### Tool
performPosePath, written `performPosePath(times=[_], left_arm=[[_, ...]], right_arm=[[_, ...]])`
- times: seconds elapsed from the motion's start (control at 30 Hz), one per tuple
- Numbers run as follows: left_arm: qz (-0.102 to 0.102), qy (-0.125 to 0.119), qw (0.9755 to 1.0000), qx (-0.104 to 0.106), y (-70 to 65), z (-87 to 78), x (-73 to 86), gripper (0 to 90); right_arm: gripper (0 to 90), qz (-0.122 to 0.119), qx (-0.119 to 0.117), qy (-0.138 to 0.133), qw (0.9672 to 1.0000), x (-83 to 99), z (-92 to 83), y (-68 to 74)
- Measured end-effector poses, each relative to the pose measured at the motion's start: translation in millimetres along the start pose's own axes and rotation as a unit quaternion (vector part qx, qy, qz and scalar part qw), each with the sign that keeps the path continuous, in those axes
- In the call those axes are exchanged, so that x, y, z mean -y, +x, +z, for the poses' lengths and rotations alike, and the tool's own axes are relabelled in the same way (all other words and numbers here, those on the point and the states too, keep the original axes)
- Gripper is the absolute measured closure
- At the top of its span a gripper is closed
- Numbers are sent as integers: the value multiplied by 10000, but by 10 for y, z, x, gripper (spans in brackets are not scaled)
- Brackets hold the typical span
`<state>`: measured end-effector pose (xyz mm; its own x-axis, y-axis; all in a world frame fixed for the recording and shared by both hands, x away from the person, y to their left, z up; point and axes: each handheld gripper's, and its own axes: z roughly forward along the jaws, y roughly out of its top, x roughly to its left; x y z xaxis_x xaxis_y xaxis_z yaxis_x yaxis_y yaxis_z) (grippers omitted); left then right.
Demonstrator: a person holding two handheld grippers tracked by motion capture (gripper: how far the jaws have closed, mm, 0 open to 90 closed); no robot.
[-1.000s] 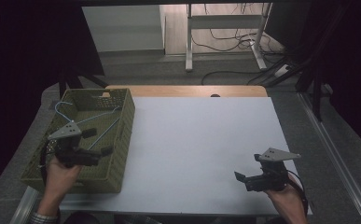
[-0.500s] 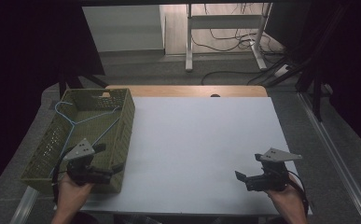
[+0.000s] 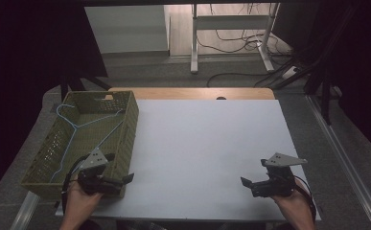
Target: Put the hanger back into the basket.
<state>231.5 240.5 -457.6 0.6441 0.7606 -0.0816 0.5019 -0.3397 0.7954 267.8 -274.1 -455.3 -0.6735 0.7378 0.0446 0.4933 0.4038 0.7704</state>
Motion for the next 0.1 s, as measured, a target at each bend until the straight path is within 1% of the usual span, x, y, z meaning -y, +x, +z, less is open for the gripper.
performPosePath(times=[0.1], left_arm=[[-48, -23, 10000, 21, 8, -5, -3, 4]], right_arm=[[6, -16, -2, 13, 10000, 4, 5, -5]])
